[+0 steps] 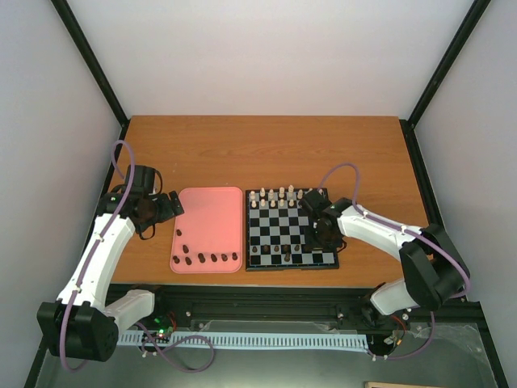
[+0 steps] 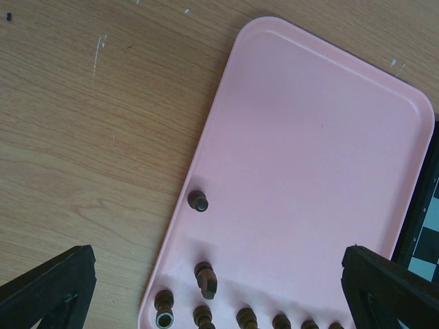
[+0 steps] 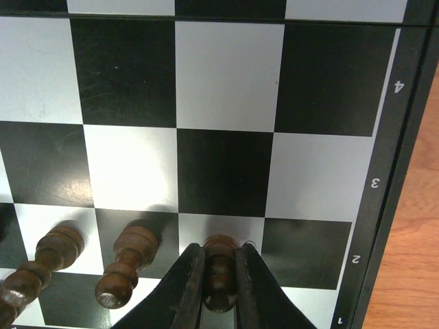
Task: Set up the chess pieces on the board
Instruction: Place the chess piece on the chessboard, then pick up the chess piece from the storage box, then place the chess piece on the chessboard.
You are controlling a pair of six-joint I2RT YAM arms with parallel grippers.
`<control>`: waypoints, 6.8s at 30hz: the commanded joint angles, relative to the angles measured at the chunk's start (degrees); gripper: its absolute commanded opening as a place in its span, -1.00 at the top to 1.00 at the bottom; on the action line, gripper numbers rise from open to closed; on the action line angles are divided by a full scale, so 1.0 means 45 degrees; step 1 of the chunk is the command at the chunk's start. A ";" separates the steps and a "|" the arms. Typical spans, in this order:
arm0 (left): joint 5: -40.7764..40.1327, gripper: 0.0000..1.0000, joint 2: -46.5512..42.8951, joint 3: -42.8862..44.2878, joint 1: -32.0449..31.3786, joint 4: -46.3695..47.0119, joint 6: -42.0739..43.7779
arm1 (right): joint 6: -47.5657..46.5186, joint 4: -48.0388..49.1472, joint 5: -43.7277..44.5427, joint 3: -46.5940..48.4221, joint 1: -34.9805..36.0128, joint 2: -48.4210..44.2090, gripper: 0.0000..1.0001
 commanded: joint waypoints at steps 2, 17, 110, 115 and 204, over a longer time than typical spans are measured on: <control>-0.0117 -0.99 -0.0131 0.0185 0.0108 -0.0004 -0.0217 | -0.0061 -0.0015 0.0301 -0.0123 -0.0097 0.0184 0.73; -0.0062 -0.99 -0.0375 -0.0031 0.0080 -0.0003 -0.0246 | -0.0139 -0.0670 0.0516 0.0720 -0.0097 -0.0431 0.36; -0.0985 -0.99 -0.2811 0.1093 0.0092 -0.2372 -0.0694 | -0.2604 0.0100 -0.3247 1.9478 0.5365 1.3530 0.78; -0.0975 -0.99 -0.2835 0.1027 0.0085 -0.2218 -0.0693 | -0.2626 0.0299 -0.2185 1.7216 0.4968 1.1195 0.79; -0.0326 -1.00 -0.1425 -0.0371 0.0083 -0.0724 -0.0881 | -0.0162 0.0252 0.0052 -0.1360 -0.1718 -0.1438 0.53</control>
